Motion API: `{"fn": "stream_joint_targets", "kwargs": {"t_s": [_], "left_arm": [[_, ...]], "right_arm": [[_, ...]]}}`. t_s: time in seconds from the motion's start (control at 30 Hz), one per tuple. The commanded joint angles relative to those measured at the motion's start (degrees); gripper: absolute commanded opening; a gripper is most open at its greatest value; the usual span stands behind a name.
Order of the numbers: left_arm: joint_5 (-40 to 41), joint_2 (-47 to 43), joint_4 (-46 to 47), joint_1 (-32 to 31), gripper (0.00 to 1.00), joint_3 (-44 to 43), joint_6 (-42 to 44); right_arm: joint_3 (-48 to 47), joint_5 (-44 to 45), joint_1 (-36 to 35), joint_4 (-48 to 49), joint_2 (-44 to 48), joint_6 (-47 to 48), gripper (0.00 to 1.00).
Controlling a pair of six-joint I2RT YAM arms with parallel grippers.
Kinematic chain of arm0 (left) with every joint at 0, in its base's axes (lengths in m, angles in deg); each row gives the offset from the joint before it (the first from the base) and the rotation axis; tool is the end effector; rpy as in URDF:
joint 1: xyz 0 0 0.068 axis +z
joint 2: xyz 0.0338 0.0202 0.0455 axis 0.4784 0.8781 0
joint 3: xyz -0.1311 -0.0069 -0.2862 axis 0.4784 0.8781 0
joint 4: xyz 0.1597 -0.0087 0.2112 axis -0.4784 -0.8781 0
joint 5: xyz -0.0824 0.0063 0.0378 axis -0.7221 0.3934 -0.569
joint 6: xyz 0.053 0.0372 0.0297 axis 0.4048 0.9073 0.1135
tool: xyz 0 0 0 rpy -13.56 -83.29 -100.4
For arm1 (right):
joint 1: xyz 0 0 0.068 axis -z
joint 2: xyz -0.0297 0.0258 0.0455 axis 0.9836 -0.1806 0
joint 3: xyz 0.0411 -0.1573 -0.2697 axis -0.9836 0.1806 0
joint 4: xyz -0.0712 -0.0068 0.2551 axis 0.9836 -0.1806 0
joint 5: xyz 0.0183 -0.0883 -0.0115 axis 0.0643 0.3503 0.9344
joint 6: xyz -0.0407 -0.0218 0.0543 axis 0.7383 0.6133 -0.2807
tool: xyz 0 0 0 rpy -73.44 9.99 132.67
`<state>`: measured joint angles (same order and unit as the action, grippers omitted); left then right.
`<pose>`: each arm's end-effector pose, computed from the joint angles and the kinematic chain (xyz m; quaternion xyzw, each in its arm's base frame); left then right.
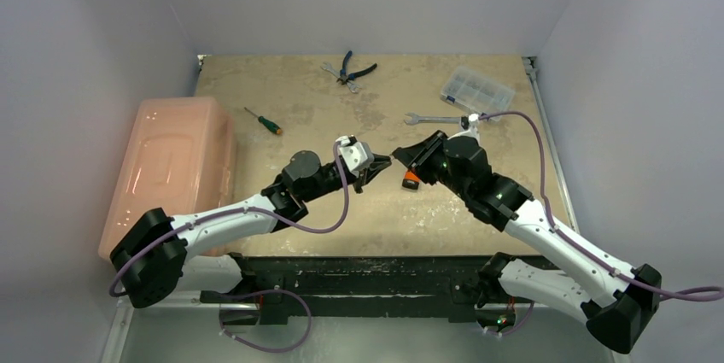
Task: Unlock with the key
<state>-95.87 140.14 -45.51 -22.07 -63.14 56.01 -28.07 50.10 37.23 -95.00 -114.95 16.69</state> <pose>0.1740 -0.2342 0.3166 0.3856 0.5770 -0.3677 0.6190 0.1653 0.1339 0.3435 0.2581 0.7889 0.4103 0.3777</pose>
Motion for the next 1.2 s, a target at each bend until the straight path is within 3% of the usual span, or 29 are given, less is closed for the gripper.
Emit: {"fn": "stream_joint_targets", "kwargs": {"t_s": [0.0, 0.23, 0.43, 0.57, 0.6, 0.67, 0.7, 1.0, 1.17], "left_arm": [[0.61, 0.10, 0.61, 0.20, 0.07, -2.71, 0.37], [1.16, 0.04, 0.43, 0.20, 0.09, -2.84, 0.05], [1.27, -0.03, 0.28, 0.20, 0.24, -2.83, -0.06], [1.33, 0.02, 0.19, 0.20, 0.27, -2.83, 0.07], [1.35, -0.02, 0.14, 0.20, 0.24, -2.90, 0.16], [1.12, 0.06, -0.13, 0.20, 0.04, -2.91, 0.48], [1.10, 0.14, -0.30, 0.20, 0.00, -3.02, 0.52], [1.92, -0.50, -0.66, 0.20, 0.00, -2.74, 1.59], [3.34, -1.91, -3.19, 0.20, 0.00, -3.48, 2.82]], "right_arm": [[0.77, -1.98, 0.03, 4.47, 1.66, -0.75, 0.00], [1.45, -3.95, 0.01, 7.01, 1.63, -0.84, 0.00], [1.74, -3.53, 0.01, 7.28, 2.42, -0.93, 0.00], [1.74, -3.66, 0.01, 7.28, 2.43, -0.93, 0.00], [1.67, -3.64, 0.01, 7.26, 2.43, -0.92, 0.00], [1.86, -3.75, 0.01, 7.41, 2.43, -0.93, 0.00], [1.91, -3.83, 0.03, 7.50, 2.43, -0.90, 0.00], [1.63, -4.10, 0.01, 7.55, 2.46, 0.11, 0.00], [-0.20, -2.10, 0.09, 4.31, 3.28, 6.11, 0.44]]}}
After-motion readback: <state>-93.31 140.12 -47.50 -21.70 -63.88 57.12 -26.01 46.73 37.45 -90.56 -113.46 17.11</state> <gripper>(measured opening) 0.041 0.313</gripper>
